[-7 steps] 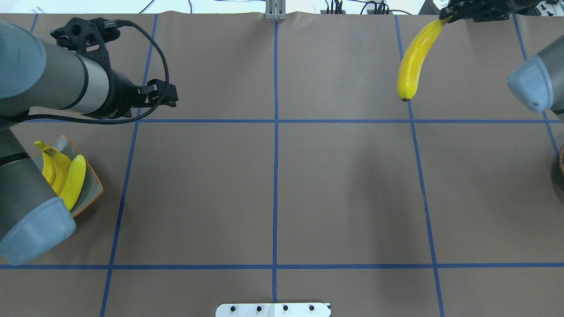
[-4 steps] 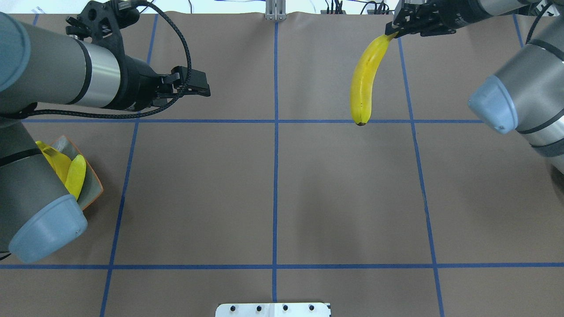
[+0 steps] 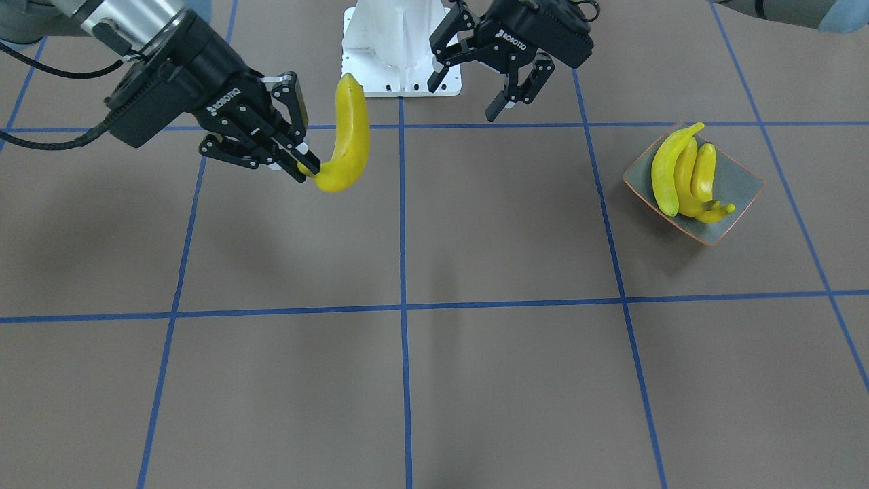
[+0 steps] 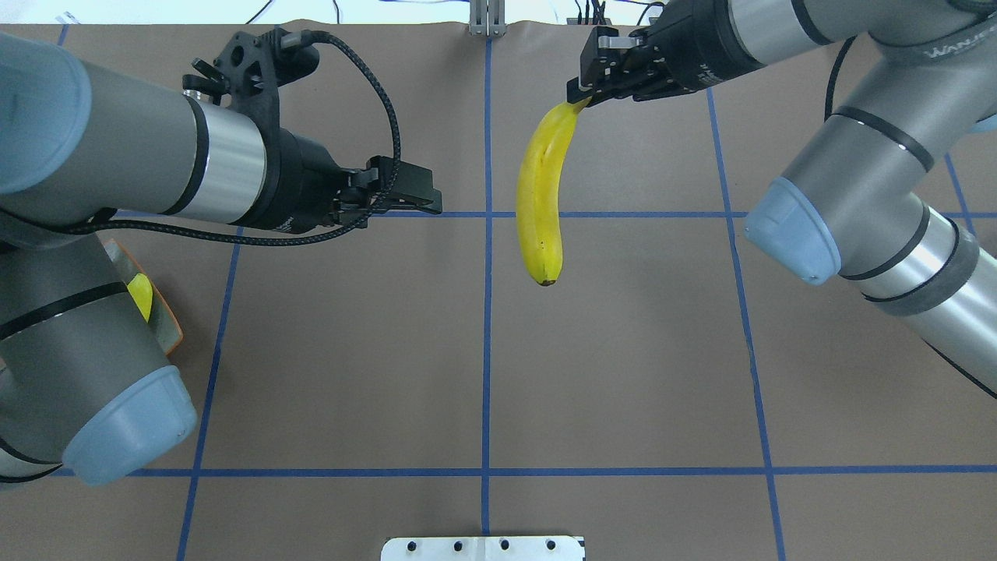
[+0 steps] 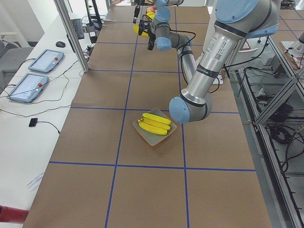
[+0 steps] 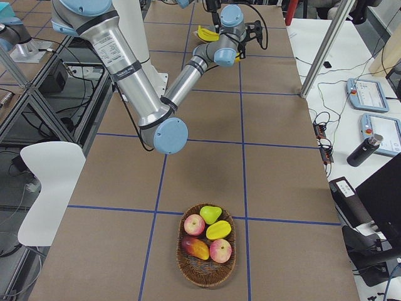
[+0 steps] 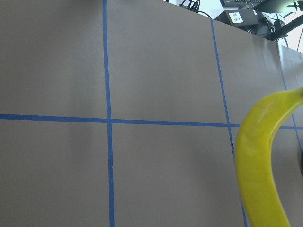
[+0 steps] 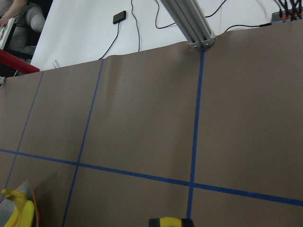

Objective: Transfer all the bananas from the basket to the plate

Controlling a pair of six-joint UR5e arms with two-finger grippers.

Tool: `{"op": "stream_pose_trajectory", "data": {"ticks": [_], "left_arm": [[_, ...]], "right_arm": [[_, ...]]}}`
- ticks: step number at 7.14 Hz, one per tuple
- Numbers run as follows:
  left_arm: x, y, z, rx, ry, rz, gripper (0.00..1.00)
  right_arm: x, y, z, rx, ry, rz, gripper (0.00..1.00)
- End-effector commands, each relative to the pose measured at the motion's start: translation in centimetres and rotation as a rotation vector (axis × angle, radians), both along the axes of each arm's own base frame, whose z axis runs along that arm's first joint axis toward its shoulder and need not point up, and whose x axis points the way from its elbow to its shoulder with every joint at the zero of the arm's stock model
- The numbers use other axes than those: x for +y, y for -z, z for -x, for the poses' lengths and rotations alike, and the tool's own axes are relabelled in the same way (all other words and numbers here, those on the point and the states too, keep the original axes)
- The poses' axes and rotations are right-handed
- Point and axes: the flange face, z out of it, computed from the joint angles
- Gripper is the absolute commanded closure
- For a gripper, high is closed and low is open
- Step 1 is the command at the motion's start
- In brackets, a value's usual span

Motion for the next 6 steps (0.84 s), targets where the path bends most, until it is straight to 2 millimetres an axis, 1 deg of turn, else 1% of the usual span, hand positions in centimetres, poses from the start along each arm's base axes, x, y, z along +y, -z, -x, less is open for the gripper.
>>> {"op": "stream_pose_trajectory", "data": {"ticks": [1, 2, 3, 4, 6], "left_arm": [[0.4, 1.2, -0.5, 0.021, -0.007, 0.012, 0.0], [0.4, 1.6, -0.5, 0.045, 0.005, 0.067, 0.0], [0.4, 1.8, -0.5, 0.06, 0.013, 0.11, 0.0], [0.2, 1.5, -1.1, 0.079, 0.03, 0.218, 0.0], [0.1, 1.2, -1.5, 0.085, 0.04, 0.285, 0.0]], "right_arm": [[1.5, 2.2, 1.6, -0.029, -0.008, -0.018, 1.0], [2.6, 2.8, 2.8, -0.035, -0.036, -0.037, 1.0], [2.8, 2.9, 2.9, -0.045, -0.041, -0.052, 1.0], [3.1, 3.1, 2.7, -0.076, -0.045, -0.065, 1.0], [3.2, 3.5, 2.3, -0.113, -0.06, -0.073, 1.0]]}}
